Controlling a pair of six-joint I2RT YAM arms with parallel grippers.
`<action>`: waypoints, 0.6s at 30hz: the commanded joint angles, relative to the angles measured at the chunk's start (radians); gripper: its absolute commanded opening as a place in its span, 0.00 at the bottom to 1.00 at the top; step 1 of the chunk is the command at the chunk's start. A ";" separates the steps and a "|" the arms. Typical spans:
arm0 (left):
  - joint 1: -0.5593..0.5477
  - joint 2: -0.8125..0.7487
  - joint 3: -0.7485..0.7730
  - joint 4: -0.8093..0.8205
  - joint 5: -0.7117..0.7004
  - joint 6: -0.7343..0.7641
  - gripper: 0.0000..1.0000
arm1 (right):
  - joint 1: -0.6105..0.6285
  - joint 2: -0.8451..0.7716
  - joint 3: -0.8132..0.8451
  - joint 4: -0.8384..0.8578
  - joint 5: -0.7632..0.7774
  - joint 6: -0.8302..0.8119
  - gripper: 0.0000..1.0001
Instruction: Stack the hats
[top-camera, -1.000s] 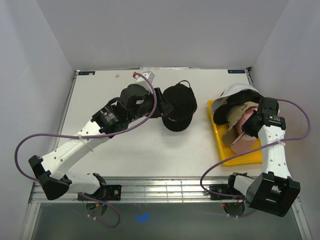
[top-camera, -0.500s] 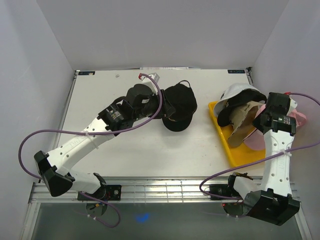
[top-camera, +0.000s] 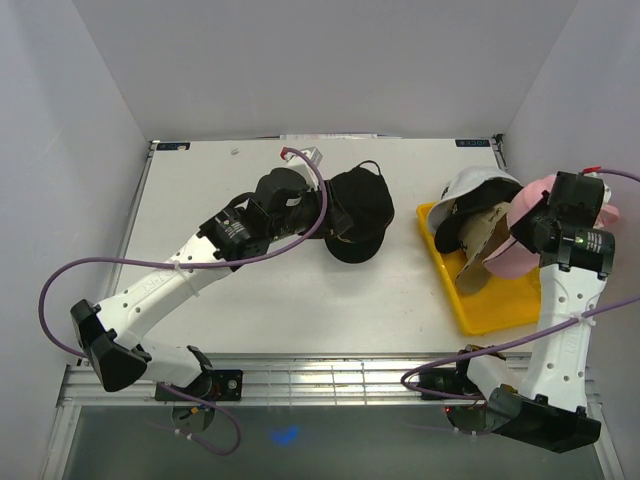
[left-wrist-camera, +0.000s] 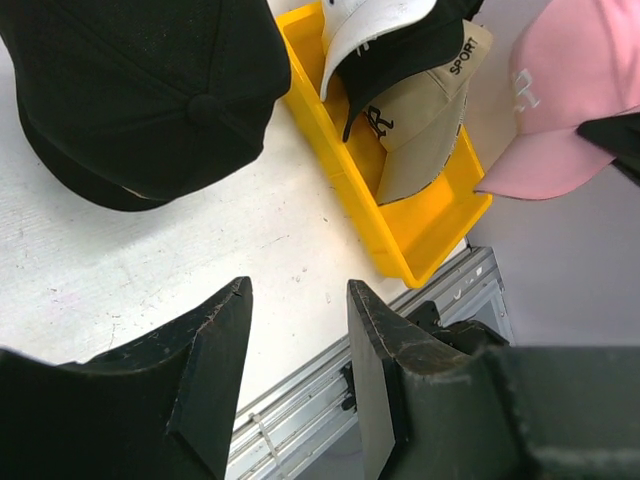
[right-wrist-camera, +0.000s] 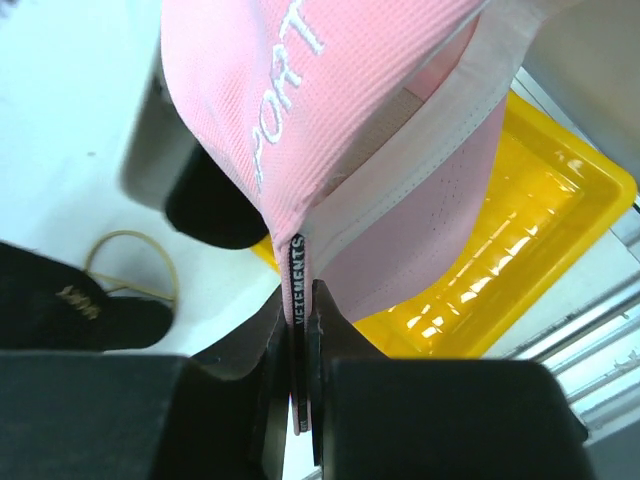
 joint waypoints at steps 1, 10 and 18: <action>-0.004 -0.007 0.036 0.008 0.024 0.021 0.54 | -0.004 0.007 0.143 0.001 -0.094 0.010 0.08; -0.002 -0.008 0.082 0.019 0.035 0.028 0.58 | 0.030 0.099 0.323 0.117 -0.547 0.061 0.08; 0.136 -0.036 0.127 0.091 0.205 -0.016 0.63 | 0.341 0.222 0.455 0.452 -0.741 0.229 0.08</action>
